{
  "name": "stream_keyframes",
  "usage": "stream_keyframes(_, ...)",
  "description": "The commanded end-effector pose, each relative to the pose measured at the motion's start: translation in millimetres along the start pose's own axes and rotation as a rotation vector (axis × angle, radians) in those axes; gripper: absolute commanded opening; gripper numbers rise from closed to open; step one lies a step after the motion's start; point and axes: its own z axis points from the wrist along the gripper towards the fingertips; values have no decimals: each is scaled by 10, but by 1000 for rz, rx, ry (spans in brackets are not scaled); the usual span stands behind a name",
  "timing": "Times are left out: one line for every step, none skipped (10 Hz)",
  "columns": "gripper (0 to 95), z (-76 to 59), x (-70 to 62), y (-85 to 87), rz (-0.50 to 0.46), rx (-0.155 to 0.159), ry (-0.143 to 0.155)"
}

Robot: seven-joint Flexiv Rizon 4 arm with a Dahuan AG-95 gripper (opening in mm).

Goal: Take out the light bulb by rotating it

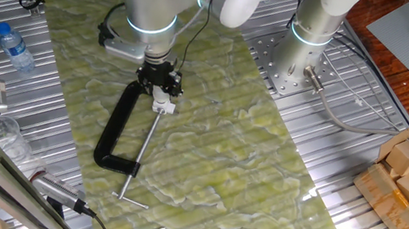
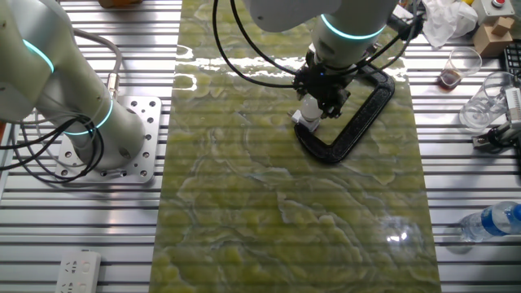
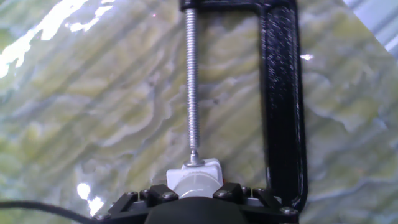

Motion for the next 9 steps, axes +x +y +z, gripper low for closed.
stream_keyframes(570,2,8,-3,116,-2,-4)
stream_keyframes(570,3,10,-4,164,0,-4)
stream_keyframes(570,3,11,-5,178,-1,-5)
stream_keyframes(570,3,12,-7,188,0,-4)
stream_keyframes(570,4,14,-8,190,1,-5)
stream_keyframes(570,3,19,-13,202,2,-7)
stream_keyframes(570,4,21,-14,210,3,-8)
stream_keyframes(570,3,25,-18,237,1,-12)
stream_keyframes(570,8,27,-21,266,0,-15)
